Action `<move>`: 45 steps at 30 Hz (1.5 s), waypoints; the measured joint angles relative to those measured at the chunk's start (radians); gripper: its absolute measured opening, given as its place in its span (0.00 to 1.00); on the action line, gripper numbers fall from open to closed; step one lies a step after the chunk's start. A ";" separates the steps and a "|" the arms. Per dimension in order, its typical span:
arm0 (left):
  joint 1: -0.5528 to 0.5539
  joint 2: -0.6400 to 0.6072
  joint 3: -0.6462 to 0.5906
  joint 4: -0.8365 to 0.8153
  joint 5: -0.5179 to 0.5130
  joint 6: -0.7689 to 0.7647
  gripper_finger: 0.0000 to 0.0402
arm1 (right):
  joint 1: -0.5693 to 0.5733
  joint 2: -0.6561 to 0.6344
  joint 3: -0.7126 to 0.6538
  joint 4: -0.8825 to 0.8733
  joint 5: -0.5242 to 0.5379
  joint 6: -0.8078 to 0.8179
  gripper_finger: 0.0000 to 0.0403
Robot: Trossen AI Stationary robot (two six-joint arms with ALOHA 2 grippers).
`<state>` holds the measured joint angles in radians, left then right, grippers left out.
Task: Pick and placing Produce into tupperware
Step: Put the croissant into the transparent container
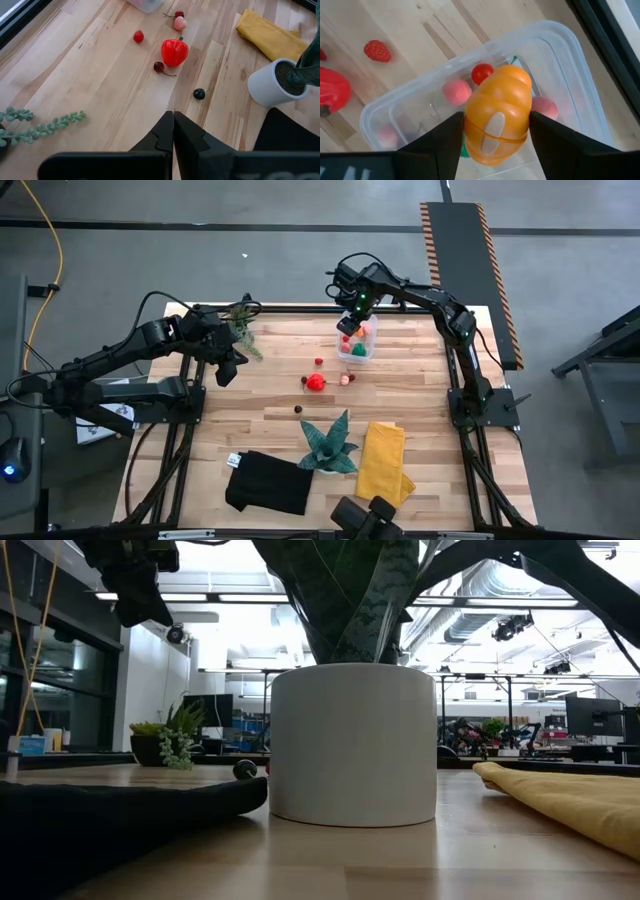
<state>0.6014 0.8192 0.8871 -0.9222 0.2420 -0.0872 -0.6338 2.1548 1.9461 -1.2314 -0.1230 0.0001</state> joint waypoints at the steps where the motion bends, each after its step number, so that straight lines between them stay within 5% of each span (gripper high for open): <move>1: 0.000 0.000 0.000 0.000 0.000 0.000 0.00 | 0.000 0.000 0.000 0.001 0.001 0.000 0.52; 45: 0.000 0.000 0.000 0.000 0.000 0.004 0.00 | -0.007 0.011 0.002 0.019 0.059 0.028 0.52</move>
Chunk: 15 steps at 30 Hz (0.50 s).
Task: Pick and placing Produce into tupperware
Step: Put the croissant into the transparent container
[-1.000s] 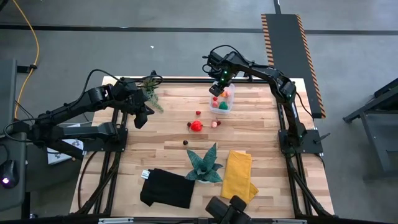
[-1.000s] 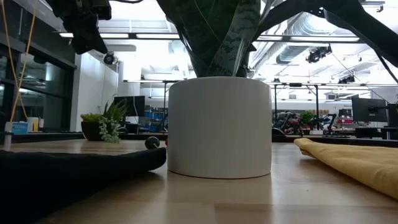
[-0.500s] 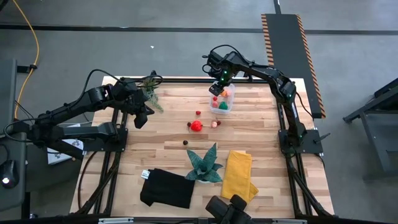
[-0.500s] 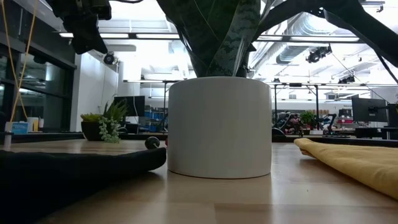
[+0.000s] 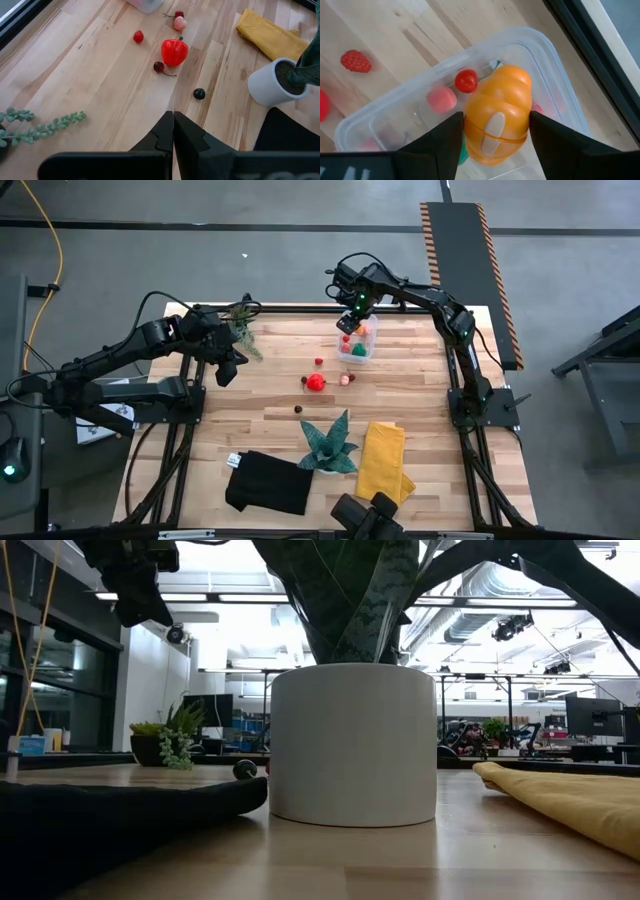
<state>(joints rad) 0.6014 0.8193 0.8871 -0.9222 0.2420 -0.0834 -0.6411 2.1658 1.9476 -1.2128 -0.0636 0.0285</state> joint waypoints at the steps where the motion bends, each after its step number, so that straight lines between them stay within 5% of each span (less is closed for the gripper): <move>1: 0.000 0.000 0.000 0.000 0.000 0.000 0.00 | 0.000 0.000 0.000 0.000 0.000 -0.001 0.52; 15: 0.000 0.000 0.000 0.000 0.000 0.000 0.00 | 0.000 0.000 0.000 0.001 0.000 0.016 0.52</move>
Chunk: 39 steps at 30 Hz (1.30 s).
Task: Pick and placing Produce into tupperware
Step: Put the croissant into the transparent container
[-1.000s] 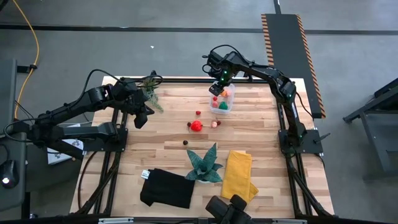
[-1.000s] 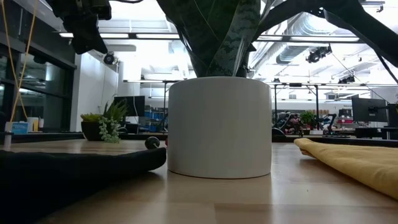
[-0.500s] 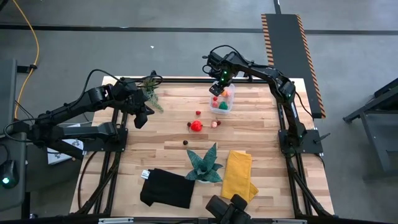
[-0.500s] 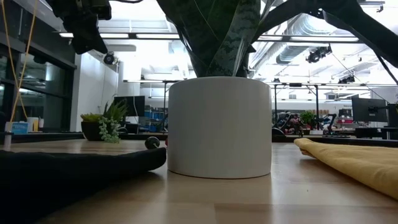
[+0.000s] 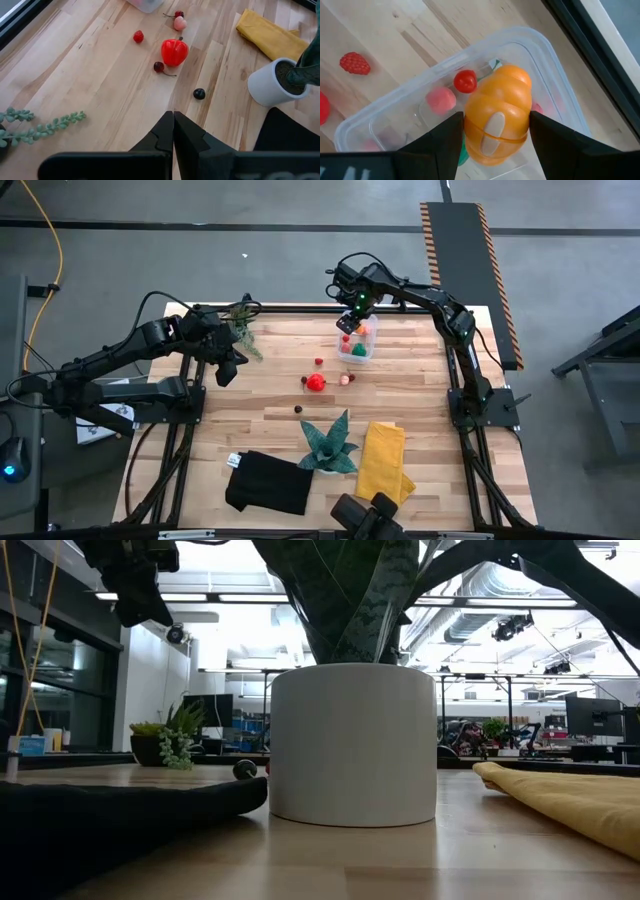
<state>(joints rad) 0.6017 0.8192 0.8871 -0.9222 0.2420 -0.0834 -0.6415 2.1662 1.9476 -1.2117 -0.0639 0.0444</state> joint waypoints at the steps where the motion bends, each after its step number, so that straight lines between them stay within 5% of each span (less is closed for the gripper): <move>1: 0.000 0.000 0.000 0.000 0.000 0.000 0.00 | 0.000 0.000 0.000 0.003 0.000 0.000 0.52; 39: 0.000 0.000 0.000 0.000 0.000 0.008 0.00 | 0.029 0.003 -0.112 0.068 0.004 0.027 0.52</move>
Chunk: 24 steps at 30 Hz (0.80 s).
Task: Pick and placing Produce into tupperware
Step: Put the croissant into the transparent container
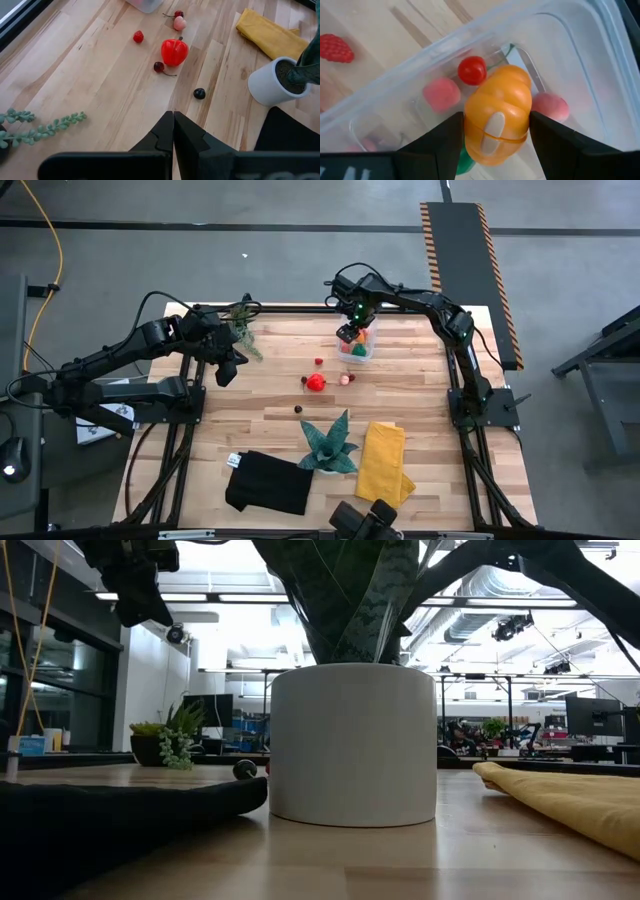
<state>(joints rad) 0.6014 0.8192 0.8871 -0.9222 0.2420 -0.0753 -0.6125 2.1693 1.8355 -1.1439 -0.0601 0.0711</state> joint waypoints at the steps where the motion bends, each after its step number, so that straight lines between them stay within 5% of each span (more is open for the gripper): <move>1: 0.000 0.000 0.000 0.000 0.000 0.000 0.00 | 0.000 0.000 0.000 0.000 0.000 0.000 0.52; 24: 0.000 0.000 0.000 0.000 0.000 0.000 0.00 | -0.002 -0.002 0.000 -0.016 -0.016 -0.026 0.52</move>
<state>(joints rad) 0.6014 0.8195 0.8871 -0.9222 0.2420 -0.0757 -0.6147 2.1674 1.8355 -1.1597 -0.0761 0.0448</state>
